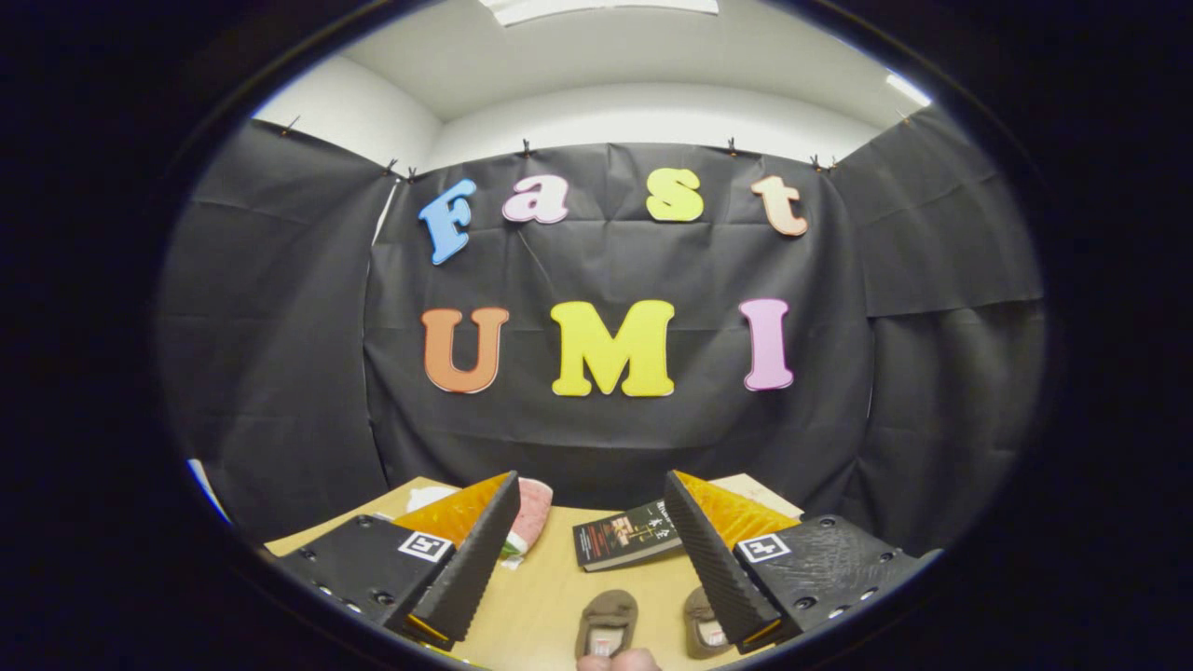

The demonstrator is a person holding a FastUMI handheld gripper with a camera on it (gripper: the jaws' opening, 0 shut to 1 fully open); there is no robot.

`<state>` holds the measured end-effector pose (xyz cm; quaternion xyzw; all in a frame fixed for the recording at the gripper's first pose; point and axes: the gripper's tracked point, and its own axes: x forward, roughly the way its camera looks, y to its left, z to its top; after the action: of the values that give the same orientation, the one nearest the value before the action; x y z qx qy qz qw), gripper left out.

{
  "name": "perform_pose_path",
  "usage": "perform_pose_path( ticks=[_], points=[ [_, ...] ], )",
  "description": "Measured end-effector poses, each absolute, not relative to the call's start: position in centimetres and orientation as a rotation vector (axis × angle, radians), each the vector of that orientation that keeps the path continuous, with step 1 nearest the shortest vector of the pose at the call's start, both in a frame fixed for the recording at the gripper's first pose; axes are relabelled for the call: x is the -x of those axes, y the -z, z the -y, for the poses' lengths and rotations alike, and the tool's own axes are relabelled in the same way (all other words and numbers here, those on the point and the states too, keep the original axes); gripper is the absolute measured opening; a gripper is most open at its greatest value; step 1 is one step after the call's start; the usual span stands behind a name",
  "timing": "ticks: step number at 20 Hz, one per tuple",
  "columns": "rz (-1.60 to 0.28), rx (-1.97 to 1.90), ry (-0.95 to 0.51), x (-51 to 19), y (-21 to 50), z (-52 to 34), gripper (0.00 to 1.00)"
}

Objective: Open the storage box then place both shoes into the box .Put the left shoe in first, then the right shoe, with the right side of both shoes facing outward in a uniform manner.

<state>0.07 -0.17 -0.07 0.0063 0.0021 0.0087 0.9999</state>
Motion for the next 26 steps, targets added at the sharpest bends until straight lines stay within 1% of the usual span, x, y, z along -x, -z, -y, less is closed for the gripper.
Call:
perform_pose_path(
  ticks=[8, 19, 26],
  points=[
    [0.001, -0.013, 0.007, 0.2, -0.4, 2.0, 0.95],
    [-0.038, -0.036, 0.008, 1.1, 1.4, 2.7, 0.95],
    [-0.095, -0.095, -0.055, 1.4, 4.4, 0.5, 0.95]
  ],
)
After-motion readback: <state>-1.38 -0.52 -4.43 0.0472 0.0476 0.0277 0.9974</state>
